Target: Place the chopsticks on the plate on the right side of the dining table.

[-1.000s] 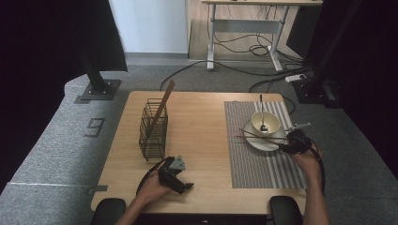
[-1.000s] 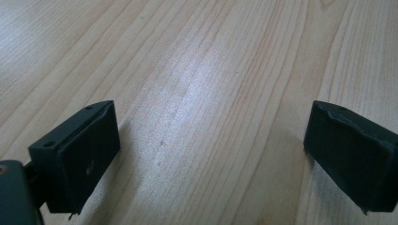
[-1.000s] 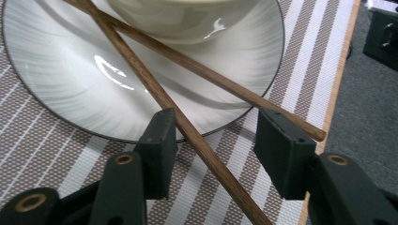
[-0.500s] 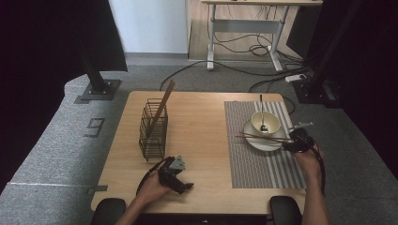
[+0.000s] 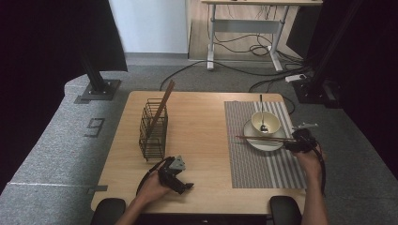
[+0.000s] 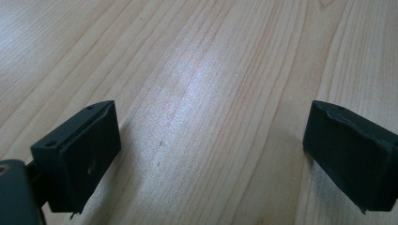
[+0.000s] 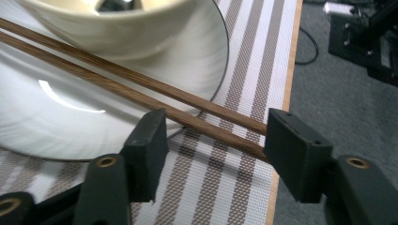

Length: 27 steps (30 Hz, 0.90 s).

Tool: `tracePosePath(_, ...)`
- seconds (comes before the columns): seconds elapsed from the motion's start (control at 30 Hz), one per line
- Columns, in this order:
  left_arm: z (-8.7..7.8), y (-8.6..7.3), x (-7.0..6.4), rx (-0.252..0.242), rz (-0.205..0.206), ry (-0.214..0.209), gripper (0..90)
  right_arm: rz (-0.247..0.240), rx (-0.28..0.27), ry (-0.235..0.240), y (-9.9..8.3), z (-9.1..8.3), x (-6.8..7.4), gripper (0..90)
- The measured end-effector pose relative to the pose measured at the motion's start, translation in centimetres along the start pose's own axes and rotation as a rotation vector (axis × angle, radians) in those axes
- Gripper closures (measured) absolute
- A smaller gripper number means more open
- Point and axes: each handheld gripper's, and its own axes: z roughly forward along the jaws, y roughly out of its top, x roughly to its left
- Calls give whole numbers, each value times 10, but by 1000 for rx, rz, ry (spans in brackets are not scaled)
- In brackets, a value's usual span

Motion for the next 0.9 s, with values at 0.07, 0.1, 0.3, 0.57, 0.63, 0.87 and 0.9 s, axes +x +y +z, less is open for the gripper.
tracePosePath(0.07, 0, 0, 0, 2, 2, 0, 40, 2, -30, 18, -1, -8, 2, 343)
tracePosePath(0.1, 0, 0, 0, -1, -1, -1, 41, 3, -45, 32, -1, -12, 3, 324)
tracePosePath(0.3, 0, 0, 0, 4, 4, -3, 43, -9, -184, 131, -6, -32, 25, 192)
tracePosePath(0.57, -1, 0, -1, 3, 8, -4, 50, -3, -223, 290, -4, -18, 57, 0)
tracePosePath(0.63, -1, 0, -1, 4, 8, -5, 49, 5, -237, 307, -7, -14, 63, 0)
tracePosePath(0.87, -1, 0, 0, 4, 10, -9, 49, -16, -232, 377, -10, 5, 87, 0)
tracePosePath(0.9, -1, 0, 0, 5, 11, -8, 49, -14, -231, 378, -10, 6, 88, 0)
